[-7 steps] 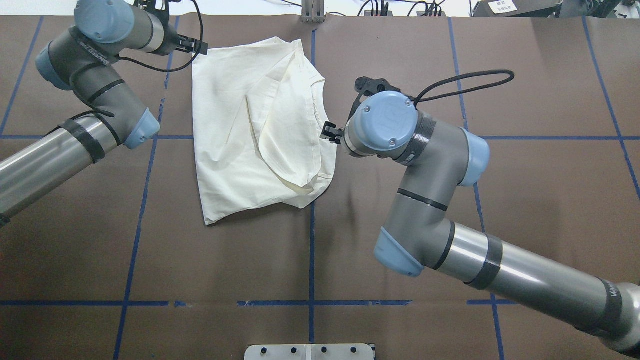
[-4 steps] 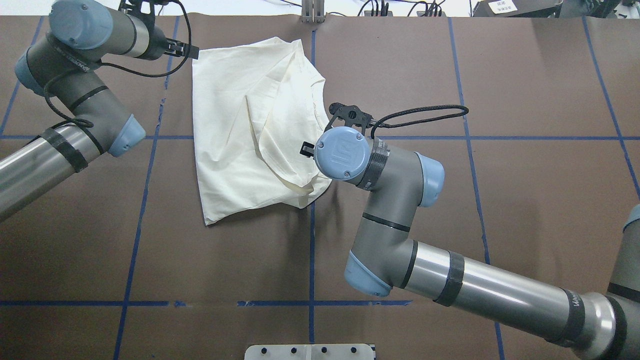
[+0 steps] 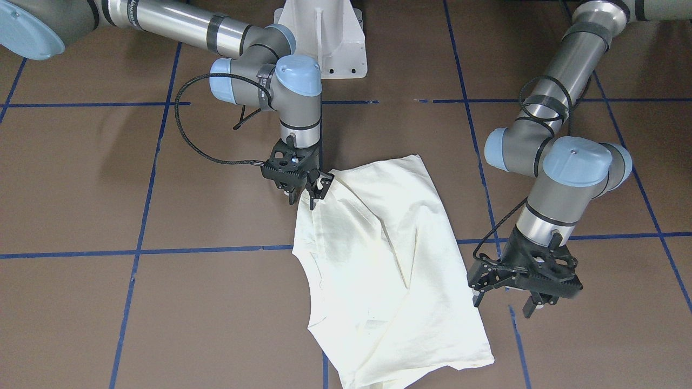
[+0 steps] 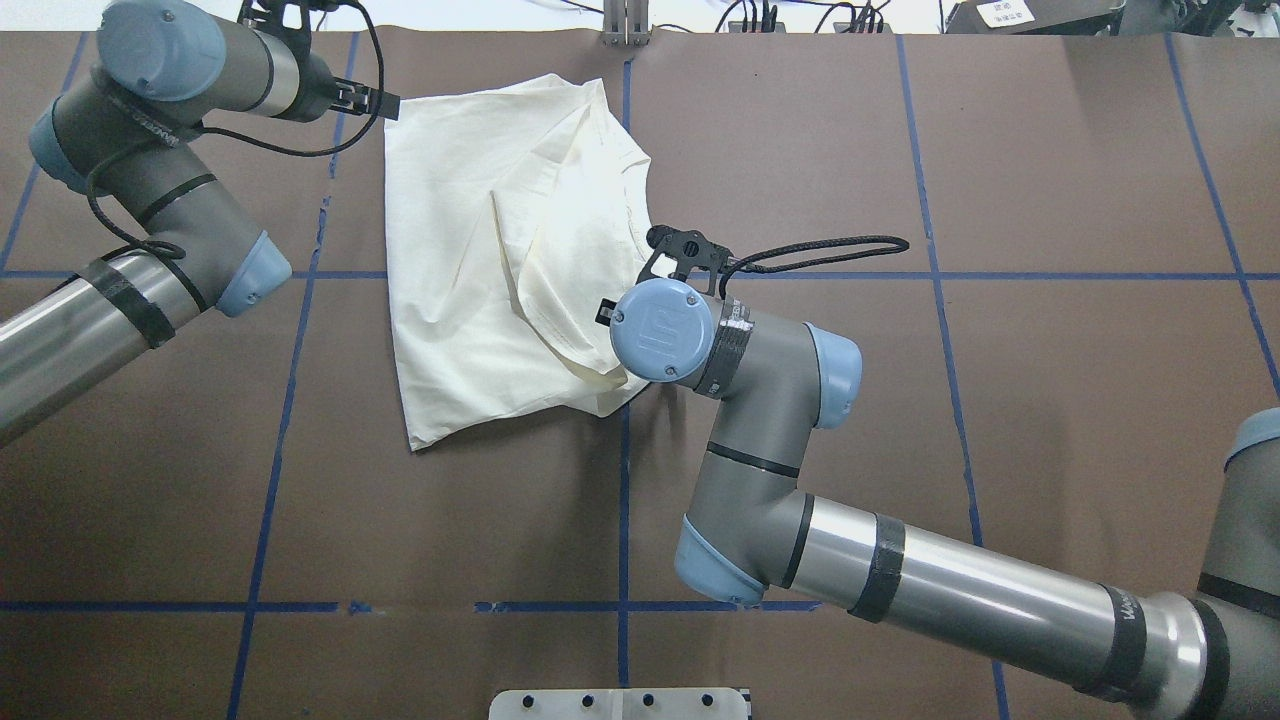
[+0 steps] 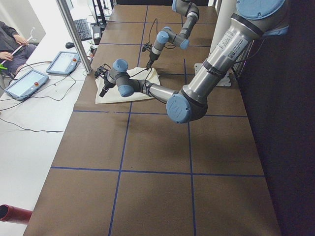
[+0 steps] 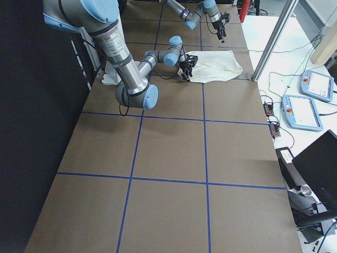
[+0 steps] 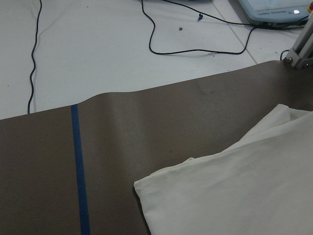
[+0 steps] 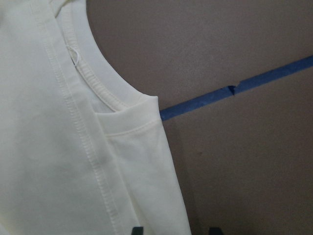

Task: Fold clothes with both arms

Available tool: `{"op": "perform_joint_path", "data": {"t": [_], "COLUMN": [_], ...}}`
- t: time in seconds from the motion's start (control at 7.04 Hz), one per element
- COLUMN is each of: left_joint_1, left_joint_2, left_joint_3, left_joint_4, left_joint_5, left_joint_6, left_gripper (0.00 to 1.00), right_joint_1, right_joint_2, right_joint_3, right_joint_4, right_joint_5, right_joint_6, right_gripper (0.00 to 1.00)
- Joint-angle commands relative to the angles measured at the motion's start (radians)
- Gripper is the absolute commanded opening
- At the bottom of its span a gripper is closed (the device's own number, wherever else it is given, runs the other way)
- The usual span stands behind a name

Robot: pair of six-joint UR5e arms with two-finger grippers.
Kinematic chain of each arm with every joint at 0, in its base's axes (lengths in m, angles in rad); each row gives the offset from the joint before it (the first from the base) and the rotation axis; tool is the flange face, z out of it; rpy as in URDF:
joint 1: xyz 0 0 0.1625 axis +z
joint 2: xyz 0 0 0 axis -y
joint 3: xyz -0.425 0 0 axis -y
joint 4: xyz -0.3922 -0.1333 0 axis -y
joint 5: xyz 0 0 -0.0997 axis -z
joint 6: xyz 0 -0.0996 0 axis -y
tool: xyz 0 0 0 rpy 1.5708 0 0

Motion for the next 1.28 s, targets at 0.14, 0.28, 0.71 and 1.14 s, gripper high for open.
{"op": "perform_joint_path", "data": {"t": [0.14,0.28,0.71,1.14], "left_joint_1": [0.002,0.003,0.008,0.011], "left_joint_2": [0.003,0.001,0.000,0.001], "left_joint_3": [0.000,0.000,0.000,-0.009], "left_joint_4": [0.000,0.000,-0.003,-0.003], "left_joint_5": [0.002,0.002,0.002,0.000], "left_joint_6": [0.000,0.000,-0.011,-0.011], "left_gripper": [1.00,1.00,1.00,1.00], "right_joint_1": [-0.005,-0.005,0.001,-0.078], "right_joint_2": [-0.001,-0.001,-0.016,-0.302], "right_joint_3": [-0.001,-0.001,0.043,0.367], "right_joint_4": [0.003,0.003,-0.005,-0.007], "right_joint_5": [0.000,0.000,0.000,-0.099], "right_joint_6": [0.001,0.004,-0.008,0.006], "right_gripper": [0.11,0.00,0.00,0.00]}}
